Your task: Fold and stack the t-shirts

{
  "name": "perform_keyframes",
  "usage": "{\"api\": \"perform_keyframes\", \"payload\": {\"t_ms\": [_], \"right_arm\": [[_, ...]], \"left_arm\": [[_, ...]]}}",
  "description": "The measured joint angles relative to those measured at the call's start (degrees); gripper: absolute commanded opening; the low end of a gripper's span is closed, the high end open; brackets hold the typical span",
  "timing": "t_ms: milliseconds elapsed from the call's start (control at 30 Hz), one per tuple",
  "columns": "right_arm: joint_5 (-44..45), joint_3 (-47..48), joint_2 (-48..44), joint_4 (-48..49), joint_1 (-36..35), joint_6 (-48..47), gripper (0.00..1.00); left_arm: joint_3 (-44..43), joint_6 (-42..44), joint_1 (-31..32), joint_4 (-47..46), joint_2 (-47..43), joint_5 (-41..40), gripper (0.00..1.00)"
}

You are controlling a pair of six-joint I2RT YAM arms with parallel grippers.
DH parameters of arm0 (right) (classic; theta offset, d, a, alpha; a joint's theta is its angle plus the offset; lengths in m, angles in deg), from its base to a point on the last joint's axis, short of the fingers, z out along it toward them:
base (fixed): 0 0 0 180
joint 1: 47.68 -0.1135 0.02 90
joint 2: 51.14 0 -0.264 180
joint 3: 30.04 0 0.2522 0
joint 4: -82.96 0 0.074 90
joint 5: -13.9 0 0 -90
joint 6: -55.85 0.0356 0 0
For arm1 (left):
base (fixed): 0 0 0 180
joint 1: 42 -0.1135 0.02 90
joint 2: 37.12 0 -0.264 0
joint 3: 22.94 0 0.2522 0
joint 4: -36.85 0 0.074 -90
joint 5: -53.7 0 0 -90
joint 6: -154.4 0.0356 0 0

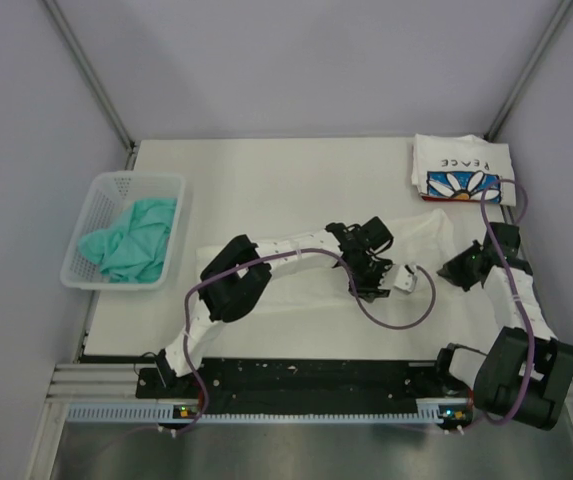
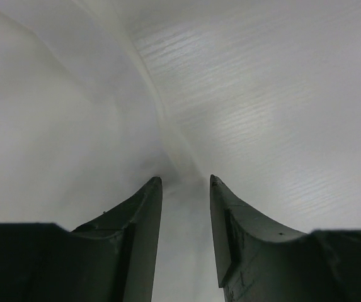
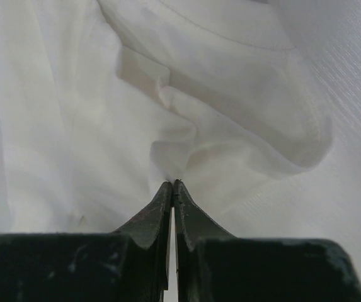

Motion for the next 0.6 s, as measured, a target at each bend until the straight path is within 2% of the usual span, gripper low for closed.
{"api": "perform_keyframes", "payload": {"t_ms": [267,400,467,600], "right_arm": [[0.02,-1.57,0.35,1.03,0.0,-0.24,0.0],[0.02,-1.57,0.5,1.27,0.0,-0.59,0.0],[0.02,-1.6,0.55,1.27,0.0,-0.66,0.0],[0.02,-1.81,0.61,1.46,0.0,-0.68,0.0]], "left_arm": [[-0.87,-0.04,-0.09,-0.24,1.9,-4.07,0.27],[-1.18,0.09,-0.09,-0.17,1.97,-4.63,0.12],[-1.46,0.31,-0.09,0.07,2.1,-4.66,0.01],[-2.54,0.72,-0.09,0.57,2.69,-4.61,0.0]]}}
